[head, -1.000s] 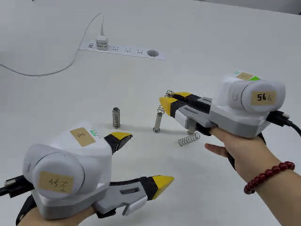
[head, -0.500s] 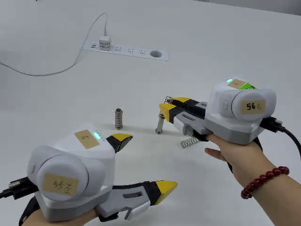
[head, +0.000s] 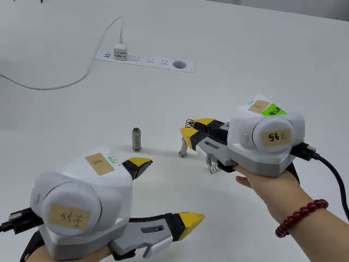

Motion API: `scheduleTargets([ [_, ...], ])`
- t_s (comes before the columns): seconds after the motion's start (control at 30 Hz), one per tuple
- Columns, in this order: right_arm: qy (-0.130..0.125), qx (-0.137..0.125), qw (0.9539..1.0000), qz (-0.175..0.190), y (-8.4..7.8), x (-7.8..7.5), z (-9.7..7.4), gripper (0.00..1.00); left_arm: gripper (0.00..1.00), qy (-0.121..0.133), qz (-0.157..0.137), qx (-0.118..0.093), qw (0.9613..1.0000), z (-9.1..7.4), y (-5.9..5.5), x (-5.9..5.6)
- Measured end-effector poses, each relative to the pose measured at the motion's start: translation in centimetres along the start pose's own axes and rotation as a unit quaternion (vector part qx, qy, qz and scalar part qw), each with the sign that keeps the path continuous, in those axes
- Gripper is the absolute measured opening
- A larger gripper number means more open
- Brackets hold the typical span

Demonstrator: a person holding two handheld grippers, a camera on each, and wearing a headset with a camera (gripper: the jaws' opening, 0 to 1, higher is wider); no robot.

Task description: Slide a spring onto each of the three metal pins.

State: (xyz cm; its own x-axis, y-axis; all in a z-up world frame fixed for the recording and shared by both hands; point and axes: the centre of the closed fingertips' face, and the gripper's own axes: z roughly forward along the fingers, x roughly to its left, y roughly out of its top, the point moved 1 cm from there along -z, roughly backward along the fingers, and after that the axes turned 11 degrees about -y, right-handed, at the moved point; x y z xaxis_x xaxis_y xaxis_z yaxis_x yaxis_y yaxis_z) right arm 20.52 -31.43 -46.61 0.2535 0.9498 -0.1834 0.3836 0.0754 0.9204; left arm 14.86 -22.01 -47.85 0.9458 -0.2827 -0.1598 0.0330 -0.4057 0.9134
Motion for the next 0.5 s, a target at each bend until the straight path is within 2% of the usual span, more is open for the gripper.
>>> scheduleTargets([
  [0.27, 0.0, 0.014, 0.9999, -0.01, -0.9, 0.2, 0.4, 0.12, 0.72, 0.001, 0.0, 0.001, 1.0, -0.1, 0.0, 0.1],
  [0.5, -0.002, 0.024, 0.9997, -0.005, -1.7, 0.2, 0.6, 0.12, 0.72, 0.001, 0.001, 0.0, 1.0, -0.1, 0.1, 0.1],
])
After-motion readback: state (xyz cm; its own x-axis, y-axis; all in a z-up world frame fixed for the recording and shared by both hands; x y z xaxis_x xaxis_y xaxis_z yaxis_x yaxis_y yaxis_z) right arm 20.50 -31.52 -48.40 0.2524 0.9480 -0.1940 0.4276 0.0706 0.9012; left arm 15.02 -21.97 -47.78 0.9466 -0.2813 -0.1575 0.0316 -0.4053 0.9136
